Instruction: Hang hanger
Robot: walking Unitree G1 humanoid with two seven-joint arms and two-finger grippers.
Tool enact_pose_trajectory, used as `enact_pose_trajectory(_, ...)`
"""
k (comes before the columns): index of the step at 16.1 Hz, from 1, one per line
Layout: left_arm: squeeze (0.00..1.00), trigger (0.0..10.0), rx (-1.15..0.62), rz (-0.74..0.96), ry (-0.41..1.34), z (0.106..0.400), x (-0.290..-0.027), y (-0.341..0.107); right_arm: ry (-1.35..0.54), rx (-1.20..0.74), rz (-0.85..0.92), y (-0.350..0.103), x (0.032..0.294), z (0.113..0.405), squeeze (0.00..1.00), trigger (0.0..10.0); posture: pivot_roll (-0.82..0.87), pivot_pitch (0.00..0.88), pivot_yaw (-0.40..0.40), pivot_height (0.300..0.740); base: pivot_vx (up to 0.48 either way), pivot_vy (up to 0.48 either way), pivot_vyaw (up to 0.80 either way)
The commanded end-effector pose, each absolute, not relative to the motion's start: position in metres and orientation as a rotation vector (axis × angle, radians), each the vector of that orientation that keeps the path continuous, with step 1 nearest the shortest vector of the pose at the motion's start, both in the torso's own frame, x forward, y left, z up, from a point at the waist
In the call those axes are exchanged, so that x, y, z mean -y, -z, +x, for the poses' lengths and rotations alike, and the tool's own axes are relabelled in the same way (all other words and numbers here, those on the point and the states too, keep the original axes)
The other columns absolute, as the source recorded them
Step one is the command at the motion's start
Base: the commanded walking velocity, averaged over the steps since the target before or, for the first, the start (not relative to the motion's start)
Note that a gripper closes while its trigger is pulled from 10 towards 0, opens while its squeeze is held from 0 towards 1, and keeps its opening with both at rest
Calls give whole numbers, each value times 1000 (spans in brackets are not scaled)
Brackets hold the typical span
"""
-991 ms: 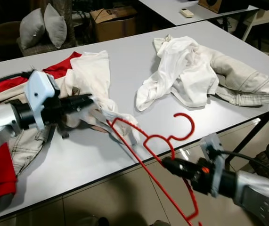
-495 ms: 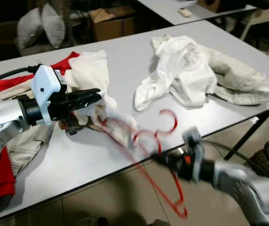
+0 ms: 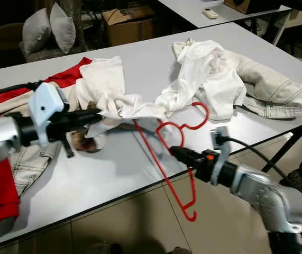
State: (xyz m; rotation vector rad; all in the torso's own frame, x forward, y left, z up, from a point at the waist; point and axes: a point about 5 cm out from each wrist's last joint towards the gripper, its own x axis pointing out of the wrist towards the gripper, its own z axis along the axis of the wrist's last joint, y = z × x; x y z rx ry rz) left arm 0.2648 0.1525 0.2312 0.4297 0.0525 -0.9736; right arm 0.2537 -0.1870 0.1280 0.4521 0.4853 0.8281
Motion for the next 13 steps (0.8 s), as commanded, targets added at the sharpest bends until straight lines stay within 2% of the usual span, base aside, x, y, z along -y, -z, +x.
enact_pose_trajectory(1, 0, 0, -35, 431, 1049, 259, -142, -236, -842, -510, 442, -125, 180, 255, 0, 10000, -170, 76, 83, 740, 0, 0, 0)
enact_pose_trajectory(3, 0, 0, -66, 457, 1073, 257, -137, -227, -885, -455, 534, -135, 171, 258, 0, 10000, -166, 75, 79, 740, 0, 0, 0)
enact_pose_trajectory(5, 0, 0, -52, 586, 830, 280, -150, -223, -1002, -426, 518, -145, 163, 248, 0, 10000, -161, 72, 69, 740, 0, 0, 0)
enact_pose_trajectory(6, 0, 0, -39, 616, 737, 287, -160, -226, -1003, -416, 526, -146, 166, 245, 0, 10000, -160, 73, 68, 740, 0, 0, 0)
enact_pose_trajectory(9, 0, 0, -14, 670, 597, 294, -181, -237, -1023, -419, 512, -151, 173, 234, 0, 10000, -163, 74, 69, 740, 0, 0, 0)
enact_pose_trajectory(13, 0, 0, -10, 753, 556, 299, -189, -236, -1004, -451, 480, -150, 181, 223, 0, 10000, -173, 79, 73, 740, 0, 0, 0)
